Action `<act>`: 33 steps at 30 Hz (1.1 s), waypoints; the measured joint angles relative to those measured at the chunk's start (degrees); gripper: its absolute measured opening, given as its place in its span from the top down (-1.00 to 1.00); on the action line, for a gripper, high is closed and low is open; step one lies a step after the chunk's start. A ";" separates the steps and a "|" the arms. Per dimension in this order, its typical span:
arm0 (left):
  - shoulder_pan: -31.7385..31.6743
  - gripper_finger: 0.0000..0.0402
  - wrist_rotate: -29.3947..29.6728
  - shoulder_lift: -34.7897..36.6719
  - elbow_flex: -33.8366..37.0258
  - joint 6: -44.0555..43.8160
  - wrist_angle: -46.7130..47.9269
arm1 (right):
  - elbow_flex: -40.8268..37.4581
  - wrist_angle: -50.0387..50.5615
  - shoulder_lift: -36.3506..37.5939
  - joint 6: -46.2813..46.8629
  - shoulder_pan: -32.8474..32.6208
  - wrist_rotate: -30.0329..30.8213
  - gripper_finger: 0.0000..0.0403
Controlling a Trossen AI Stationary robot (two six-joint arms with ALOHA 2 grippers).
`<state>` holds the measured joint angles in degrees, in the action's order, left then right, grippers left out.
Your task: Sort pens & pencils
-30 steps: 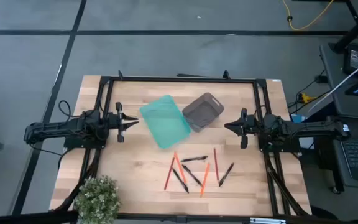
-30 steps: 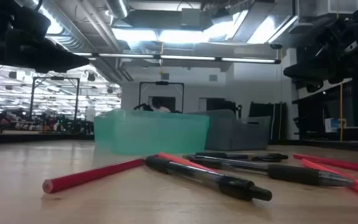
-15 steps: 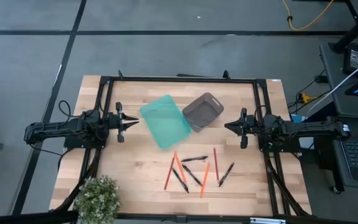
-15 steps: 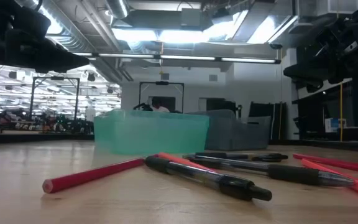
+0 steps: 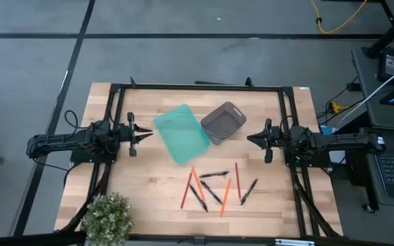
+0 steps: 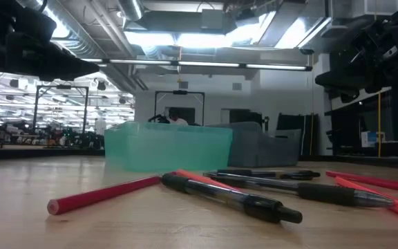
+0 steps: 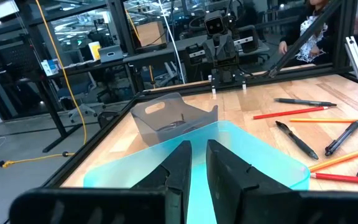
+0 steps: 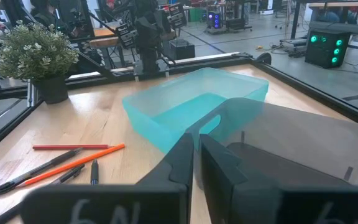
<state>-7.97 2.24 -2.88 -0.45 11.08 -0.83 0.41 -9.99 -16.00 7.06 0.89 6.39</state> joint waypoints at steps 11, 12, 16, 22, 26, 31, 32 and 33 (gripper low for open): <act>0.00 0.78 0.00 0.00 0.00 0.01 0.00 | 0.01 0.00 0.01 -0.01 0.00 -0.02 0.86; 0.02 0.78 0.00 0.01 0.00 0.01 0.01 | 0.00 -0.01 0.01 -0.01 0.00 -0.01 0.86; 0.00 0.78 0.00 0.00 0.00 0.01 -0.01 | 0.02 -0.01 -0.01 -0.01 0.02 -0.02 0.86; 0.02 0.78 0.00 -0.01 0.00 0.01 -0.01 | 0.02 -0.01 0.01 0.00 0.00 -0.01 0.86; 0.00 0.78 0.00 0.00 0.00 0.01 -0.01 | 0.02 0.01 -0.01 -0.01 0.00 0.00 0.86; 0.00 0.78 0.00 -0.02 0.00 0.01 0.01 | 0.01 -0.01 0.01 -1.35 0.00 0.00 0.86; 0.01 0.78 0.00 -0.02 0.00 0.01 0.00 | 0.01 -0.01 0.01 -1.86 0.00 -0.01 0.86; 0.00 0.78 0.00 -0.02 0.00 0.01 -0.01 | 0.00 0.00 0.01 -2.47 0.02 0.00 0.86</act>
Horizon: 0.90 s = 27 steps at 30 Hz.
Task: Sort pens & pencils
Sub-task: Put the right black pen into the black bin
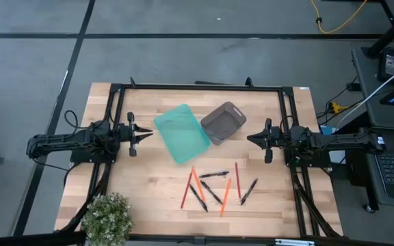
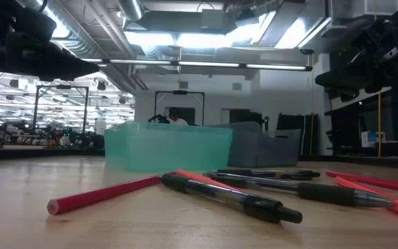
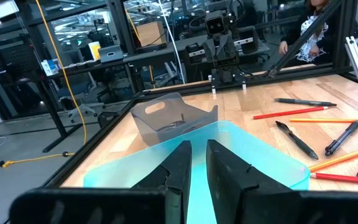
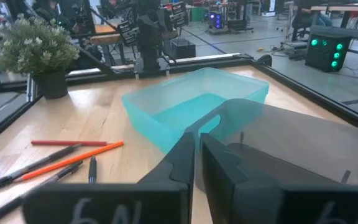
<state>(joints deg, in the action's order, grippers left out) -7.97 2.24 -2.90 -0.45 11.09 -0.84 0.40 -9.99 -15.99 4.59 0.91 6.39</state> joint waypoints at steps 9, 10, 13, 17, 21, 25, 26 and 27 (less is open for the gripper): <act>0.00 0.78 0.00 0.00 0.00 0.00 0.00 | 0.00 -0.01 0.00 0.48 0.00 0.00 0.86; 0.00 0.78 0.00 0.00 0.00 0.00 0.00 | 0.00 -0.01 0.00 1.71 -0.02 -0.01 0.86; 0.01 0.78 0.00 0.02 0.00 0.00 0.02 | 0.02 -0.24 0.00 6.59 -0.02 -0.02 0.86; 0.00 0.78 0.00 0.00 0.00 0.00 0.01 | 0.02 -1.56 0.01 7.00 0.00 -1.28 0.86; 0.00 0.78 0.00 0.02 0.00 0.00 0.00 | 0.02 -2.76 0.02 7.16 0.00 -6.85 0.86; 0.00 0.78 0.00 0.02 0.00 0.59 0.00 | 0.02 -3.02 0.02 7.67 -0.02 -10.17 0.86; 0.00 0.78 0.00 0.00 0.00 1.25 0.00 | 0.02 -3.00 0.02 8.35 -0.02 -10.38 0.86; 0.00 0.78 0.00 0.00 0.00 1.31 0.00 | 0.02 -3.06 0.02 8.82 -0.02 -10.47 0.86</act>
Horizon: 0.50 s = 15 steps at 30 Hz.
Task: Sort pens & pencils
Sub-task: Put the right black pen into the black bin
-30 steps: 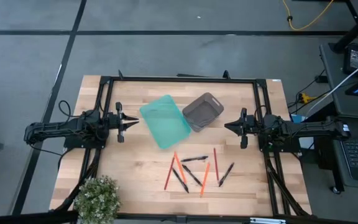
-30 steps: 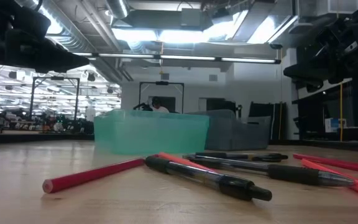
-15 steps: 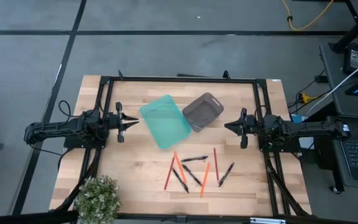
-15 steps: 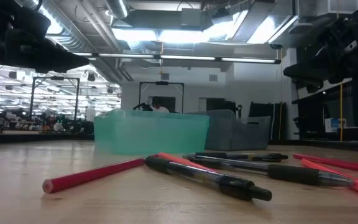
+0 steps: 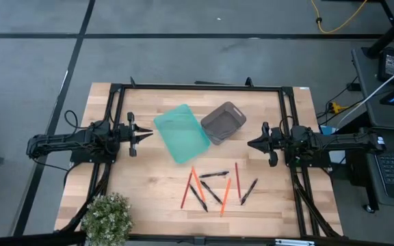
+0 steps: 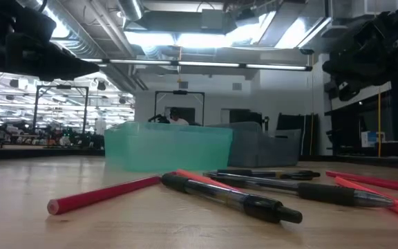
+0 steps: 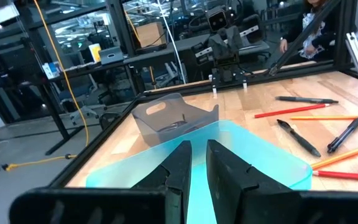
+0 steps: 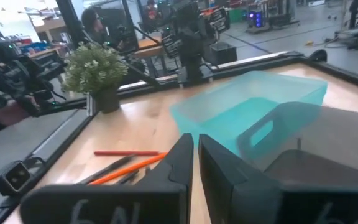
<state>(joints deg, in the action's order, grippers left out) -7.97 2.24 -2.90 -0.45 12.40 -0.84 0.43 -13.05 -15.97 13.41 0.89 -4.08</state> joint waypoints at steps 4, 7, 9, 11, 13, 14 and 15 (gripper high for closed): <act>0.01 0.78 0.00 0.02 0.00 -5.36 -0.04 | 0.00 -0.07 0.00 1.82 0.00 -0.13 0.86; 0.00 0.78 -0.02 0.00 0.00 -10.73 -1.45 | 0.00 -0.22 0.00 4.78 0.00 -0.17 0.86; 0.01 0.78 -0.02 0.00 0.00 -15.00 -2.50 | 0.00 -1.27 -0.02 6.48 0.00 -1.50 0.86; 0.00 0.78 -0.02 0.00 0.00 -18.64 -4.73 | 0.00 -2.53 -0.02 7.42 0.02 -3.85 0.86; 0.00 0.78 -0.02 0.00 0.00 -22.37 -7.18 | 0.00 -3.70 -0.01 7.57 0.02 -6.44 0.86; 0.01 0.78 -0.02 0.00 0.00 -23.71 -8.31 | 0.00 -4.37 -0.01 7.59 0.02 -7.62 0.86; 0.00 0.78 -0.02 0.00 0.00 -24.75 -9.72 | 0.00 -4.86 0.00 7.57 0.02 -8.78 0.86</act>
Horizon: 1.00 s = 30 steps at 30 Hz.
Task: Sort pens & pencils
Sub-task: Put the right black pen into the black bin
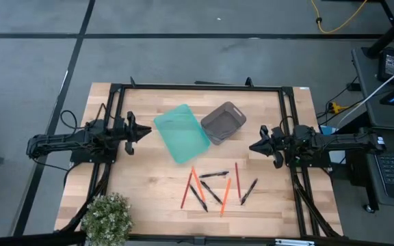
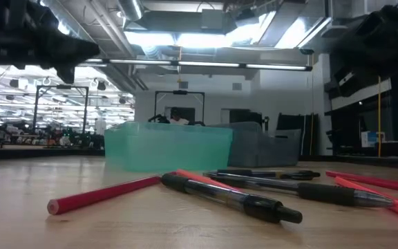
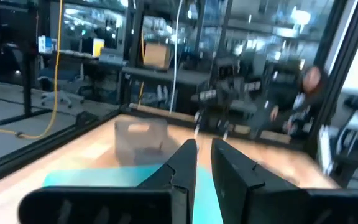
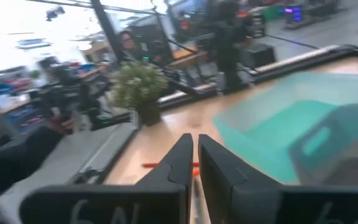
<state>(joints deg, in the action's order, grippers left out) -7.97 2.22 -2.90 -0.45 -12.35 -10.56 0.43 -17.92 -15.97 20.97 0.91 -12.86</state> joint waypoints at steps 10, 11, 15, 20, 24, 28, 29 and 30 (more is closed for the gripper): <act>0.00 0.78 -0.33 0.00 0.00 -5.85 -4.18 | 0.00 -5.26 -0.04 0.02 -0.02 -8.04 0.86; 0.01 0.78 -0.88 0.00 0.00 -6.88 -4.16 | 0.00 -6.42 -0.04 0.36 -0.02 -8.44 0.86; 0.00 0.78 -6.41 0.00 0.00 -8.75 -4.12 | 0.00 -11.86 -0.04 0.48 -0.11 -8.36 0.86; 0.02 0.78 -12.44 0.00 -1.24 -14.01 -3.86 | 0.04 -11.85 -0.26 -0.97 -0.17 -3.44 0.86; 0.02 0.78 -15.79 -0.09 -6.03 -15.70 -0.15 | 4.30 -6.64 -1.85 -0.05 -2.40 -1.24 0.86; 0.04 0.78 -15.96 -0.41 -14.60 -13.54 11.52 | 14.97 2.72 -5.49 -2.27 -6.77 3.18 0.86; 0.04 0.78 -15.90 -1.00 -16.83 -12.79 13.79 | 18.44 5.86 -6.98 -3.57 -8.01 4.91 0.86; 0.04 0.78 -15.79 -1.72 -18.82 -12.14 15.72 | 22.08 9.49 -8.58 -4.78 -9.31 6.99 0.86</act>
<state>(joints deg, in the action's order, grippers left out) -7.92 -13.58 -4.62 -19.27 -24.49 5.15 22.51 -8.43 -24.55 16.19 -8.40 -5.87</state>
